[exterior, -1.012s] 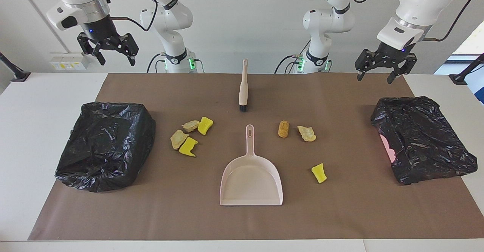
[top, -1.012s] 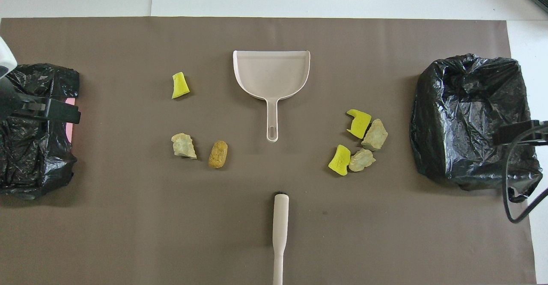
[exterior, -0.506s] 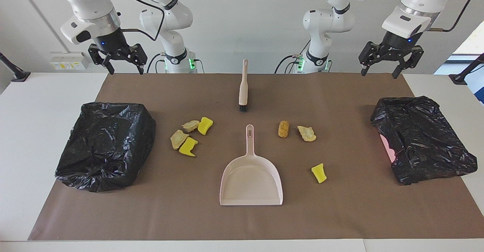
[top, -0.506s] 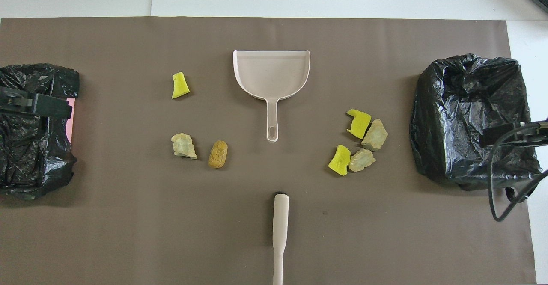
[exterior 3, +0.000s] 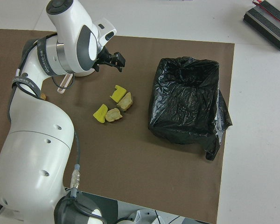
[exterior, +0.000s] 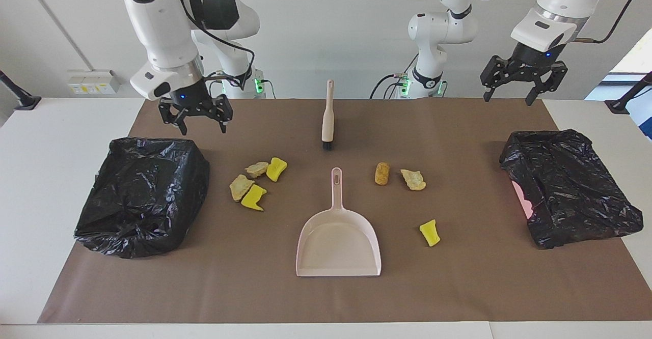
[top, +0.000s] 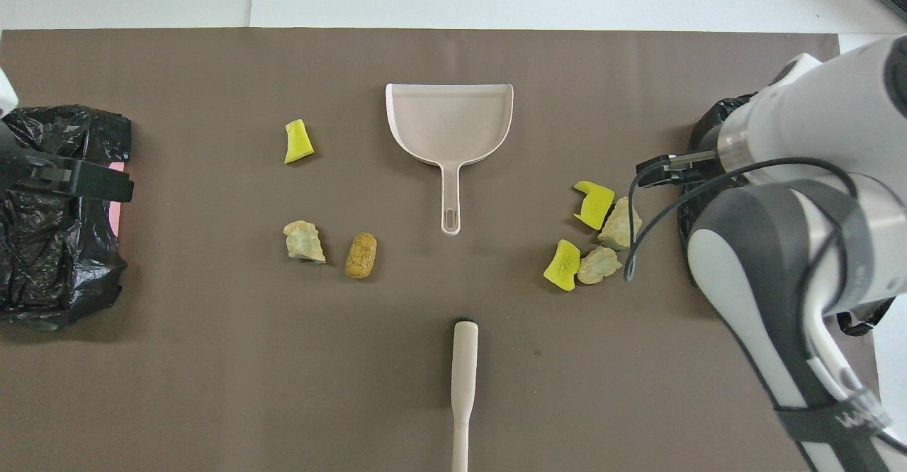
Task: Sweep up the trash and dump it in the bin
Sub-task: 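Grasp the dustpan with the right gripper while the left gripper grasps the brush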
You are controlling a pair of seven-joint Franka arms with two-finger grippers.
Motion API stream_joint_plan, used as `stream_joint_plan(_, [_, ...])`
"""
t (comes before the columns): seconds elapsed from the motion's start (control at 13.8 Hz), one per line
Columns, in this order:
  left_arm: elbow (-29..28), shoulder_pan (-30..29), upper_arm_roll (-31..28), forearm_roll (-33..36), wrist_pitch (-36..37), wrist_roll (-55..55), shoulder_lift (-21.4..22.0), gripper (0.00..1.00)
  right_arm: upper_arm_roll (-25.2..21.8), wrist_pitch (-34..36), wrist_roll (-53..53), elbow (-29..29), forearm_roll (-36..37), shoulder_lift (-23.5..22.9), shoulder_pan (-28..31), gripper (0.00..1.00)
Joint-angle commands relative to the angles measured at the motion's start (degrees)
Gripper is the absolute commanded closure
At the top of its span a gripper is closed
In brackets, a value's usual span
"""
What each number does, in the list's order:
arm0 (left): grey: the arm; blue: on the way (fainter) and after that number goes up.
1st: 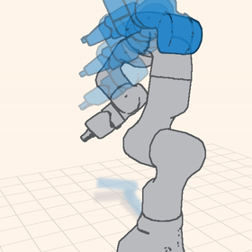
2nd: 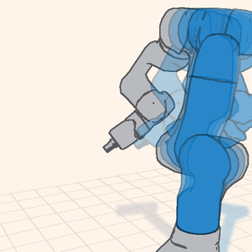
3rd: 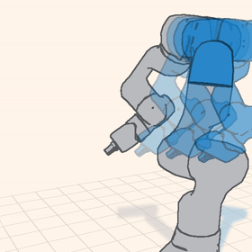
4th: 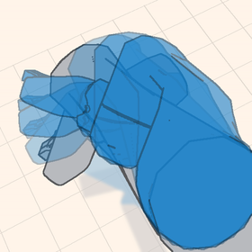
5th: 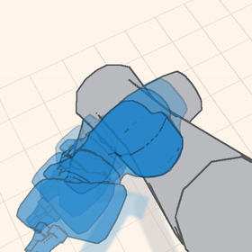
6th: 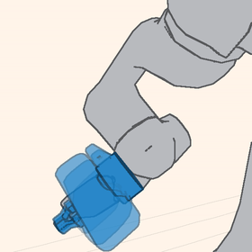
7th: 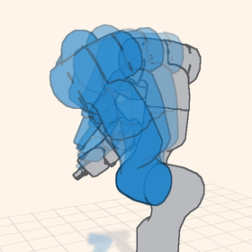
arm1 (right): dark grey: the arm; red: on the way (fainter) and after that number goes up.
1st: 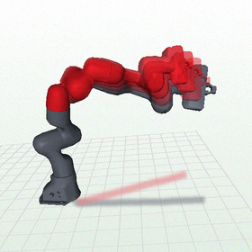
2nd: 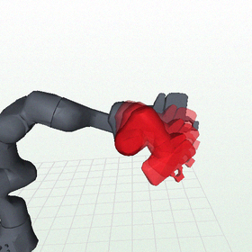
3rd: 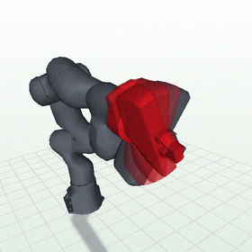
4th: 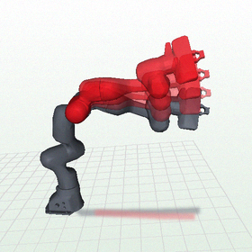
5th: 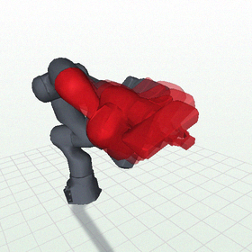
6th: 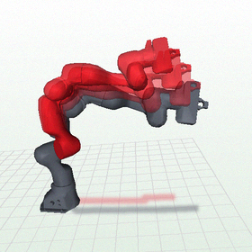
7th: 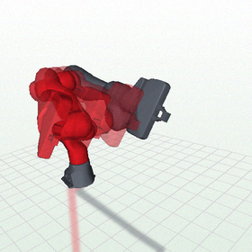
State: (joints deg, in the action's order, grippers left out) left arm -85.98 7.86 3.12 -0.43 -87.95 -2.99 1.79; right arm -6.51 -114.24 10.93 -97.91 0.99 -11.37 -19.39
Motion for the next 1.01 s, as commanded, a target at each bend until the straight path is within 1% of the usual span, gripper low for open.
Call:
stream_joint_plan(0.0, [-9.25,5.39,-0.3,-0.18,-0.11,0.97,6.53,0.0,-0.08,-3.61,6.9,3.24,-4.39,-6.27,-2.49,0.0])
stream_joint_plan(0.07, [-14.42,8.02,-0.3,-0.18,-0.98,2.54,9.86,0.0,-0.08,-4.05,7.61,5.6,-6.85,-8.82,-3.63,0.0])
stream_joint_plan(0.22, [-24.18,13.3,-0.3,-0.18,-4.49,9.11,15.93,0.0,-0.08,-4.49,10.33,8.16,-8.1,-12.52,-6.01,0.0])
stream_joint_plan(0.29, [-28.41,16.46,-0.22,-0.27,-5.64,12.71,17.96,0.0,0.0,-4.76,12.78,10.7,-8.1,-14.63,-6.19,0.0])
stream_joint_plan(0.36, [-31.93,20.06,-0.3,-0.27,-6.17,16.58,19.12,0.0,0.35,-4.5,14.28,13.25,-8.1,-16.91,-6.88,0.0])
stream_joint_plan(0.51, [-37.3,25.95,-0.22,-0.53,-9.84,24.31,20.09,0.0,0.88,-4.06,16.31,18.09,-7.93,-21.04,-8.2,0.0])
stream_joint_plan(0.58, [-39.68,28.33,-0.22,-0.71,-12.74,26.88,20.7,0.0,1.06,-4.06,16.41,19.33,-7.84,-22.28,-8.91,0.0])
stream_joint_plan(0.79, [-44.08,33.35,-0.13,-3.69,-18.28,31.71,20.27,0.0,1.15,-5.2,16.67,20.21,-7.23,-24.48,-11.54,0.0])
stream_joint_plan(0.94, [-48.73,38.7,-0.22,-3.7,-26.18,37.86,20.09,0.0,1.15,-5.11,16.58,20.31,-7.31,-24.58,-12.51,0.0])
